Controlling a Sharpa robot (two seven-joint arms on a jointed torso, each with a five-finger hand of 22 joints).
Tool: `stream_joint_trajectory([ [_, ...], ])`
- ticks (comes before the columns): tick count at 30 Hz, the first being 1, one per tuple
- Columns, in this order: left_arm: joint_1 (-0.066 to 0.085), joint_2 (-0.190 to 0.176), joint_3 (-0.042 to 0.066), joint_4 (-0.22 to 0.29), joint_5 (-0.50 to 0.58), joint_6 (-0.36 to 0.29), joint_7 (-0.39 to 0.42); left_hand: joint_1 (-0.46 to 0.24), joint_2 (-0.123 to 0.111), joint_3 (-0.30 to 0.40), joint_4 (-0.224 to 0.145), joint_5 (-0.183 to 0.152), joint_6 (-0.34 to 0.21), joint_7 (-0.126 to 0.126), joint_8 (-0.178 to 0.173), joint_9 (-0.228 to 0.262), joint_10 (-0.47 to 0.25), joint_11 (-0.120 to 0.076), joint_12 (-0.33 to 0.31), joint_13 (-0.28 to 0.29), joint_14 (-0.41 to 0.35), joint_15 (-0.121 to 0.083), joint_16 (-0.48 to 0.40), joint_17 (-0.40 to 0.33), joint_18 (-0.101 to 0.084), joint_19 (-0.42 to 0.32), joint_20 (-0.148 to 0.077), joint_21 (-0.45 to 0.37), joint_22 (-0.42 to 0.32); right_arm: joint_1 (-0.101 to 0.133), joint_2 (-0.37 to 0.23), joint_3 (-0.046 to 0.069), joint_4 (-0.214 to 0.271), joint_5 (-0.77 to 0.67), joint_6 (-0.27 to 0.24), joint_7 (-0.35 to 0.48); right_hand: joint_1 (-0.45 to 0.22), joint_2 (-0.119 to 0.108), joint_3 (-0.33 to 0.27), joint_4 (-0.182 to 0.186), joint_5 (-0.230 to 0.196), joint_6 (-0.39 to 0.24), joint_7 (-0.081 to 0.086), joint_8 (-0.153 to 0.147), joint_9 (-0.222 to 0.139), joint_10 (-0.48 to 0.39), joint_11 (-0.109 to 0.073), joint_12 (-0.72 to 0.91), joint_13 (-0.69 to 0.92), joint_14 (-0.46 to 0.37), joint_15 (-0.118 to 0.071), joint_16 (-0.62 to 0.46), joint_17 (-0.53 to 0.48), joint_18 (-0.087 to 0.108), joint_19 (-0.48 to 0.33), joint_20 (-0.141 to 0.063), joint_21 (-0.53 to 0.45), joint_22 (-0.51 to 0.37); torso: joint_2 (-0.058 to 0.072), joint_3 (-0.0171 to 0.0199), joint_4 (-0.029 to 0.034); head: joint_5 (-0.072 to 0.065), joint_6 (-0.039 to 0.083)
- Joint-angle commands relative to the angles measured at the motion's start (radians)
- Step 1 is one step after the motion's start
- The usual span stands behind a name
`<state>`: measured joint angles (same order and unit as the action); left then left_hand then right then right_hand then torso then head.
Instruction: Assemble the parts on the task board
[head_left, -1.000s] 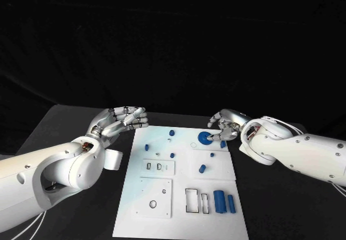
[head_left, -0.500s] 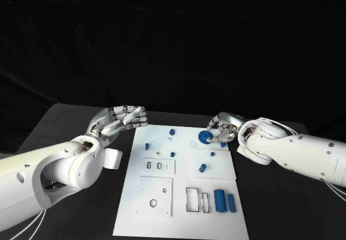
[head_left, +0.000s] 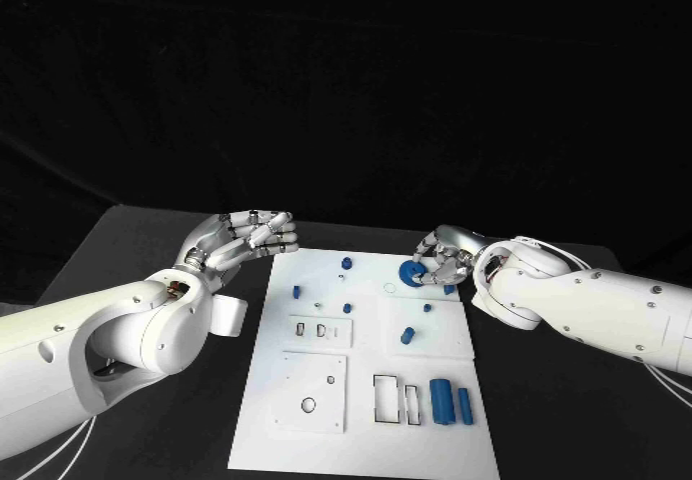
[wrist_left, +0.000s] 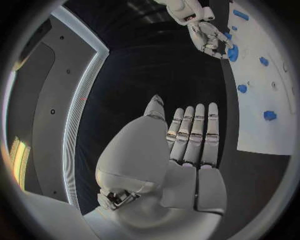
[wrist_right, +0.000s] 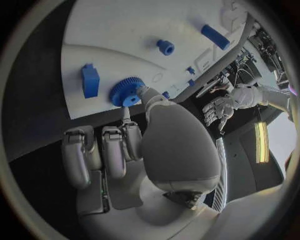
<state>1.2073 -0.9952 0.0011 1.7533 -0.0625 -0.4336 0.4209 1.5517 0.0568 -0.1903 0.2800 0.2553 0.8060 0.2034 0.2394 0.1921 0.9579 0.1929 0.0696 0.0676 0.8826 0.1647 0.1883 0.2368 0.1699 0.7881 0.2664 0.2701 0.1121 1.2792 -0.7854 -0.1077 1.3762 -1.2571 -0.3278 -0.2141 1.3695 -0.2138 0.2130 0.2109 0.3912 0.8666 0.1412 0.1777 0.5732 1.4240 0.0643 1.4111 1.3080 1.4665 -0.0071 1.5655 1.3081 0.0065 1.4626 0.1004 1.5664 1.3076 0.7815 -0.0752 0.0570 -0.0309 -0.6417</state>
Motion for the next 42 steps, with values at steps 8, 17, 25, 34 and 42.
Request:
stream_joint_trajectory([
  [8, 0.002, 0.001, 0.001, 0.0, 0.002, 0.011, 0.005, 0.004, 0.01, -0.006, 0.0, -0.007, -0.007, 0.029, -0.006, 0.001, -0.006, -0.001, -0.006, -0.001, -0.007, 0.0, -0.006, 0.001, 0.009, 0.004, 0.002, -0.003, -0.001, -0.006, 0.009, -0.002, -0.016, 0.0, 0.039, -0.004, 0.005, 0.001, 0.016, 0.002, 0.006, 0.009, 0.001, 0.002, 0.001, 0.01, -0.002, 0.007, 0.11, 0.104, 0.004, 0.005, 0.263, -0.006, 0.108, 0.006, 0.004, 0.263, 0.0, 0.0007, -0.0011, 0.008, -0.008],
  [17, 0.002, 0.001, 0.001, -0.002, 0.002, 0.013, 0.006, 0.004, 0.01, -0.006, -0.001, -0.007, -0.008, 0.029, -0.007, 0.002, -0.007, -0.001, -0.006, -0.001, -0.007, 0.0, -0.006, 0.002, 0.009, 0.004, 0.002, -0.003, -0.001, -0.01, 0.01, -0.003, -0.012, -0.034, 0.033, -0.009, 0.015, -0.023, 0.161, -0.009, -0.06, 0.058, -0.008, 0.004, -0.002, 0.02, -0.011, 0.019, 0.119, 0.104, -0.004, 0.005, 0.263, -0.006, 0.108, 0.0, 0.004, 0.263, 0.0, 0.0006, -0.0013, 0.008, -0.01],
  [25, 0.002, 0.002, 0.001, -0.004, 0.002, 0.013, 0.006, 0.005, 0.011, -0.006, -0.001, -0.007, -0.009, 0.029, -0.007, 0.002, -0.008, -0.001, -0.006, -0.001, -0.008, 0.0, -0.007, 0.002, 0.009, 0.004, 0.002, -0.003, -0.002, -0.013, 0.008, -0.003, 0.015, -0.134, -0.082, -0.032, -0.041, -0.036, 0.213, 0.001, -0.143, 0.084, -0.015, 0.006, -0.001, 0.041, -0.017, 0.041, 0.139, 0.104, -0.009, 0.005, 0.263, -0.006, 0.108, -0.005, 0.004, 0.263, 0.0, 0.0003, -0.0012, 0.006, -0.007],
  [34, 0.002, 0.005, 0.001, -0.012, 0.004, 0.012, 0.007, 0.006, 0.013, -0.006, -0.001, -0.007, -0.009, 0.029, -0.008, 0.002, -0.009, -0.001, -0.006, -0.001, -0.008, 0.001, -0.007, 0.002, 0.009, 0.005, 0.002, -0.003, -0.002, -0.007, -0.001, -0.002, 0.074, -0.226, -0.184, -0.081, -0.042, -0.033, 0.233, -0.005, -0.135, 0.097, -0.02, 0.01, 0.002, 0.056, -0.021, 0.057, 0.155, 0.104, -0.012, 0.005, 0.263, -0.006, 0.108, -0.008, 0.004, 0.263, -0.003, 0.0002, 0.0003, 0.007, -0.004],
  [42, 0.002, 0.007, 0.001, -0.019, 0.005, 0.012, 0.008, 0.007, 0.014, -0.005, -0.001, -0.007, -0.009, 0.029, -0.008, 0.002, -0.01, -0.001, -0.006, -0.001, -0.008, 0.001, -0.008, 0.003, 0.008, 0.005, 0.002, -0.003, -0.002, 0.004, 0.013, -0.001, 0.161, -0.328, -0.2, -0.111, -0.043, -0.034, 0.237, -0.007, -0.135, 0.103, -0.022, 0.012, 0.003, 0.061, -0.022, 0.063, 0.161, 0.104, -0.013, 0.005, 0.263, -0.006, 0.108, -0.009, 0.004, 0.263, 0.0, 0.0009, -0.0008, 0.015, 0.002],
])
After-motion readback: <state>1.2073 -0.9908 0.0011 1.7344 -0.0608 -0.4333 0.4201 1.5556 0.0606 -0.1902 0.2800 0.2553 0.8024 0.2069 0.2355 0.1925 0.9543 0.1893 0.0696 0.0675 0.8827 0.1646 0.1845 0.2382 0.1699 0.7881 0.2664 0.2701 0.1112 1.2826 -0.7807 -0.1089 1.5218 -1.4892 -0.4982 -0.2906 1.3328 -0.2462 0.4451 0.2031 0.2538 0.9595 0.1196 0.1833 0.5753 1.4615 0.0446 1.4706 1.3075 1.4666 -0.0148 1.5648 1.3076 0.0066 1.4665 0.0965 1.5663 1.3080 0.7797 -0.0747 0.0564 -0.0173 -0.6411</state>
